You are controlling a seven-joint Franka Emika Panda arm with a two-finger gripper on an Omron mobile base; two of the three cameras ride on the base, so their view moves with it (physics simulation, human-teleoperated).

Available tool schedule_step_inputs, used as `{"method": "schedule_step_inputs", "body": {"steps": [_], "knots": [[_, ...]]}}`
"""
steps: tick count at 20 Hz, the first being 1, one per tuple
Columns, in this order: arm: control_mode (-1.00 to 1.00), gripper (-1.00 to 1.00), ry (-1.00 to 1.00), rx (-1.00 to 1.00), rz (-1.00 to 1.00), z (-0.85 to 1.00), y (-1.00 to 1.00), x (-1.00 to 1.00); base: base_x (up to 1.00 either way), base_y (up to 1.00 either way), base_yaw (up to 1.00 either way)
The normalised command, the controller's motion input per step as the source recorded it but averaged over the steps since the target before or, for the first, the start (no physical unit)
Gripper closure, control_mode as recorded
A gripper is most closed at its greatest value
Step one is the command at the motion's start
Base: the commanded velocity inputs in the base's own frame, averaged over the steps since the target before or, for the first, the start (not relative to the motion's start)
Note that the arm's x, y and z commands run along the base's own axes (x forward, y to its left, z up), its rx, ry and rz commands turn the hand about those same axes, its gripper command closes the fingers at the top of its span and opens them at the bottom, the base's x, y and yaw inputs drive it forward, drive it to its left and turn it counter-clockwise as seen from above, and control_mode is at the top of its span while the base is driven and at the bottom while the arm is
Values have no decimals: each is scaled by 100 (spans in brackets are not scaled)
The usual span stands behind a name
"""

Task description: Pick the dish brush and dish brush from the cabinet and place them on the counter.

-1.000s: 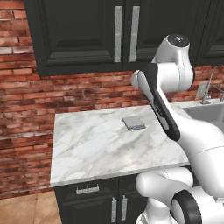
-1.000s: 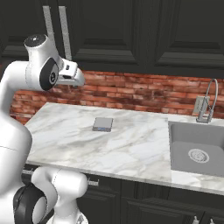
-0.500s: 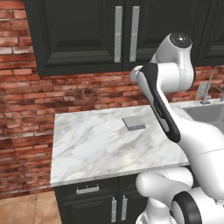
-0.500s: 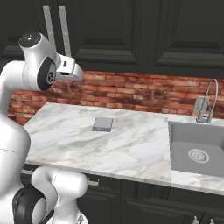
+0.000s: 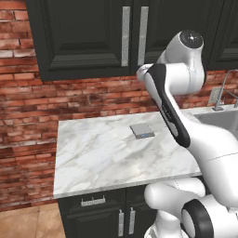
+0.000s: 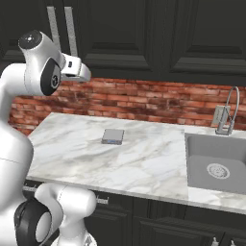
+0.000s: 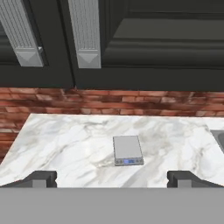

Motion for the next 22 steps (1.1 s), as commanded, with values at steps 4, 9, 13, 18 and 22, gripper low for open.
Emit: {"method": "schedule_step_inputs", "body": {"steps": [4, 9, 13, 18, 22], "knots": [[-100, -100, 2, 0, 0, 18, 0, 18, 0, 0, 0], [-100, -100, 0, 1, 0, 15, 0, 16, 0, 0, 0], [-100, -100, 0, 1, 0, 16, 2, 11, 0, 0, 0], [-100, -100, 0, 1, 0, 10, 1, 13, 0, 0, 0], [-100, -100, -1, 0, 0, 2, 3, 19, 0, 0, 0]]}}
